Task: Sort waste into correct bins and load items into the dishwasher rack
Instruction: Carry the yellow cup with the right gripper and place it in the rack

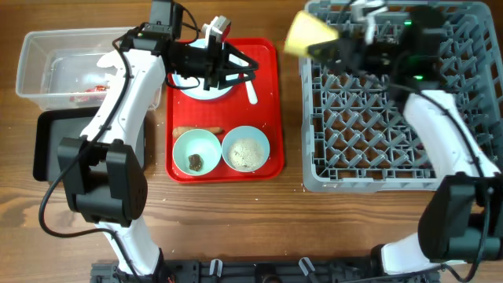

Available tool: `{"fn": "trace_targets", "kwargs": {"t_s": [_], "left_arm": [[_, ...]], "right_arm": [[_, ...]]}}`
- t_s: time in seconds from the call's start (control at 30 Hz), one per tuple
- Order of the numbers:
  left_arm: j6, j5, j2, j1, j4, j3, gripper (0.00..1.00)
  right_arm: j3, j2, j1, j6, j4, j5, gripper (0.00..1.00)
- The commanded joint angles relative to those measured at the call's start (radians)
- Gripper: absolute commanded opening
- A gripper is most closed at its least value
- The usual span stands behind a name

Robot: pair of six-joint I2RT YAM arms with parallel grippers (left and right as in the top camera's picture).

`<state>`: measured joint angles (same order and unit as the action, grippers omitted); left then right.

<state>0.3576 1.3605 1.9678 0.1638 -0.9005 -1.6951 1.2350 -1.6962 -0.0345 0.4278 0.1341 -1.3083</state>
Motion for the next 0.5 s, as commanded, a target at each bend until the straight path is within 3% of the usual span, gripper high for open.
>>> {"fn": "trace_targets", "kwargs": {"t_s": [0.0,0.2,0.37,0.47], "left_arm": [[-0.005,-0.224,-0.023,0.005,0.0,-0.016,0.37],[-0.005,-0.766,-0.023,0.005,-0.001,-0.016,0.4],[-0.006,-0.988,-0.023,0.005,-0.012,-0.015,0.4],[-0.01,-1.022,-0.023,0.005,-0.014,-0.01,0.4]], "right_arm": [[0.014,0.012,-0.032,-0.042,-0.147,0.051,0.47],[0.059,0.26,-0.021,-0.222,-0.78,0.713,0.47],[0.166,0.378,0.099,-0.139,-1.346,1.098,0.46],[0.166,0.327,0.232,-0.072,-1.482,1.13,0.46]]}}
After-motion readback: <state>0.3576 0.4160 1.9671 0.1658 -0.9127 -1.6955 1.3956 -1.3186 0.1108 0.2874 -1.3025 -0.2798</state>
